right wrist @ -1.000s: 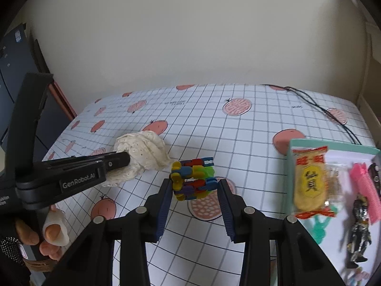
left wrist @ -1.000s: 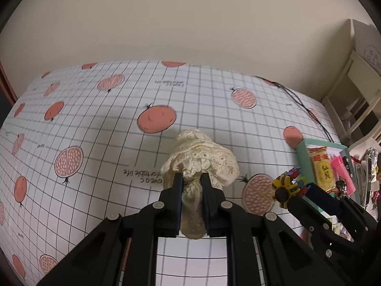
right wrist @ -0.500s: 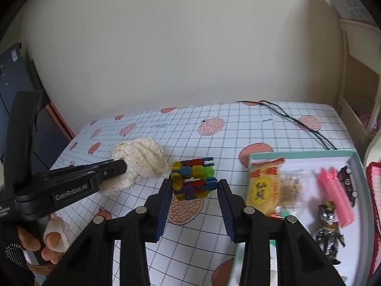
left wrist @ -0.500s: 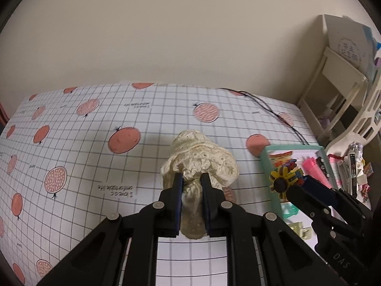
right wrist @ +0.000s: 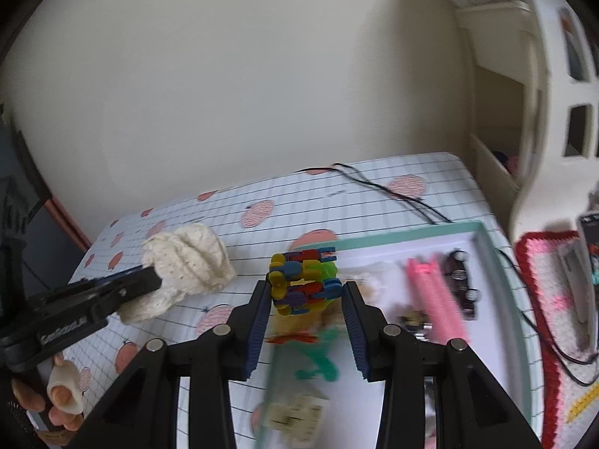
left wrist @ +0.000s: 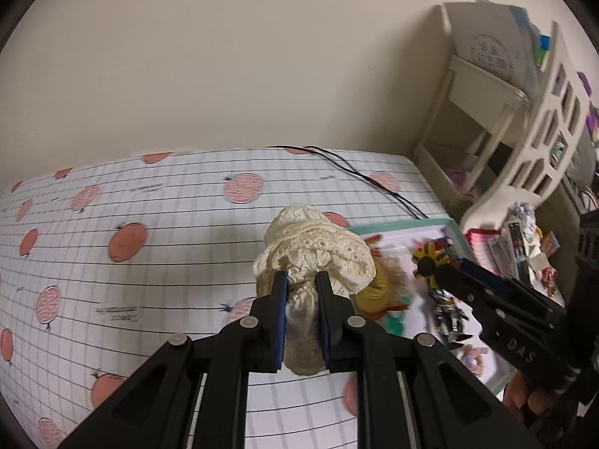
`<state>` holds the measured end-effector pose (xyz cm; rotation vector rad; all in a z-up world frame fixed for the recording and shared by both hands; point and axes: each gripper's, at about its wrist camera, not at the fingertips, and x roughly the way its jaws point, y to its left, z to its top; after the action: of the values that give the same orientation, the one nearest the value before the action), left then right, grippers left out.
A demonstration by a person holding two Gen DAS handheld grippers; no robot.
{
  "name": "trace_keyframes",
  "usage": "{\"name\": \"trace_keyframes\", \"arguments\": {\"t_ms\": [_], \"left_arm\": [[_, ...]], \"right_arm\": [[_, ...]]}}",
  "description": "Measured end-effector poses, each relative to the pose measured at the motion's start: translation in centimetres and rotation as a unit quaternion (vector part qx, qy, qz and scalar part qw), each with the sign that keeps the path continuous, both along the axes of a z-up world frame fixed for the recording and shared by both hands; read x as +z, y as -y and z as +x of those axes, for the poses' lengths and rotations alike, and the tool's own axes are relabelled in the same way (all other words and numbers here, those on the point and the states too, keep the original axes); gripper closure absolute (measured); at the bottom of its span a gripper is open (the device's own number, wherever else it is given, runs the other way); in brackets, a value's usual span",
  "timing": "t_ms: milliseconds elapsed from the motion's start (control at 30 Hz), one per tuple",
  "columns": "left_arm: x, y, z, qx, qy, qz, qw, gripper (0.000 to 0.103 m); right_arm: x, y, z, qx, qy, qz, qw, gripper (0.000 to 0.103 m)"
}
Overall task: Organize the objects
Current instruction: 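Carry the lace cloth with left gripper while right carries the block toy over the tray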
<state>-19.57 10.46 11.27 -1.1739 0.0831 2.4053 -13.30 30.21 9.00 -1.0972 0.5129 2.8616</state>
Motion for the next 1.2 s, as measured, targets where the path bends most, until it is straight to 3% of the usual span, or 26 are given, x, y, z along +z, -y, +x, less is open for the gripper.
{"name": "trace_keyframes", "arguments": {"t_ms": [267, 700, 1200], "left_arm": [[-0.1, -4.4, 1.8, -0.057, -0.001, -0.001, 0.9984, 0.088], [-3.4, -9.3, 4.9, -0.119, 0.012, -0.041, 0.992, 0.088], [-5.4, -9.6, 4.6, -0.12, 0.046, -0.039, 0.991, 0.087]], "right_arm": [[-1.3, -4.0, 1.2, -0.037, 0.02, -0.005, 0.999, 0.061], [-2.4, -5.1, 1.5, -0.05, 0.037, 0.0, 0.998, 0.061], [-3.5, -3.8, 0.8, -0.033, 0.063, 0.021, 0.997, 0.061]]}}
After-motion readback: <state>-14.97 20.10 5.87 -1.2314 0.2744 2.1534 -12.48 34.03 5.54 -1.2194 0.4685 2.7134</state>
